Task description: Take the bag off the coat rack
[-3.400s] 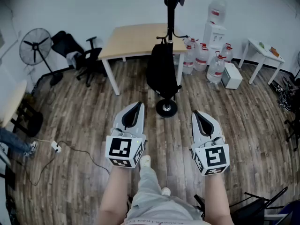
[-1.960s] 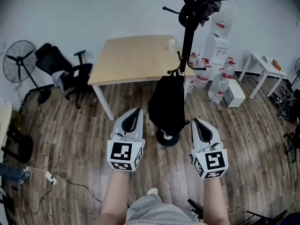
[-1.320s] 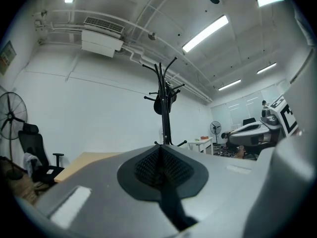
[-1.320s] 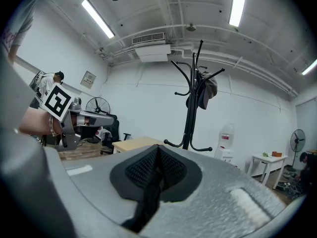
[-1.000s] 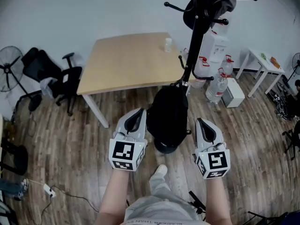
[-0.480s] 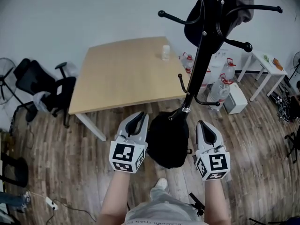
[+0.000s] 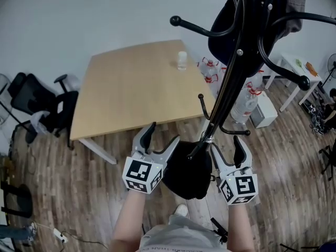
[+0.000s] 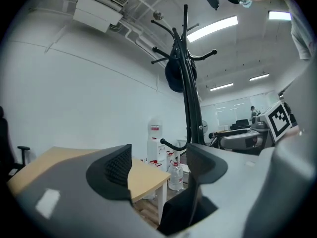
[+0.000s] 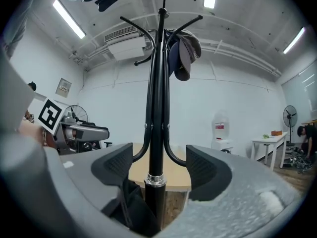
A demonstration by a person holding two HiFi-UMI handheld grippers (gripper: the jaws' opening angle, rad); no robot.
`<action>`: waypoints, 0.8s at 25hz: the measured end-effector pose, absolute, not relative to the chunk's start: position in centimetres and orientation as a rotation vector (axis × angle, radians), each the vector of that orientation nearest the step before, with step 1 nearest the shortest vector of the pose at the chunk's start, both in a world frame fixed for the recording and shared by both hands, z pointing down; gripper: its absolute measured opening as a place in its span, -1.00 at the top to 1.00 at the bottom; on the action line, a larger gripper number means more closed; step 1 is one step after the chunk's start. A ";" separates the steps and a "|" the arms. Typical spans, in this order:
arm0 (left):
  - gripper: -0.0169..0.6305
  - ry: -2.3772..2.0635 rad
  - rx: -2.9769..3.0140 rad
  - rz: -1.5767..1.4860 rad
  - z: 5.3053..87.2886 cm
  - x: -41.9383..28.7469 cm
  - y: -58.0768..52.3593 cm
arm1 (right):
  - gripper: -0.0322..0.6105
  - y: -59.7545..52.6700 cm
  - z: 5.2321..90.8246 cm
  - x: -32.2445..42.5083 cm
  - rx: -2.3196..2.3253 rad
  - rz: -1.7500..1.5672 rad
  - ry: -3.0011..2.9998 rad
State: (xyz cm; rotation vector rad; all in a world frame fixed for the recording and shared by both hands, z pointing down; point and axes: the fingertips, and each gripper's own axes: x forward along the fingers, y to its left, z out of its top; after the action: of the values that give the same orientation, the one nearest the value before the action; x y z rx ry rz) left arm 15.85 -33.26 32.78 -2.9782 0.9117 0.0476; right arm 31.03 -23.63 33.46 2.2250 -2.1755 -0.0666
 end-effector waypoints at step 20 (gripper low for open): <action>-0.15 0.342 -3.033 0.028 31.8 18.4 -33.8 | -0.14 -20.7 32.6 29.4 2.519 -0.101 -1.819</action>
State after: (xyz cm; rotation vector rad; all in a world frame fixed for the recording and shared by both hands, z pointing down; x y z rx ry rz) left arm 18.38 -33.84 31.78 -3.0330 0.3420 0.0280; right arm 29.36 -20.75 32.61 2.5189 -1.8188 -0.1008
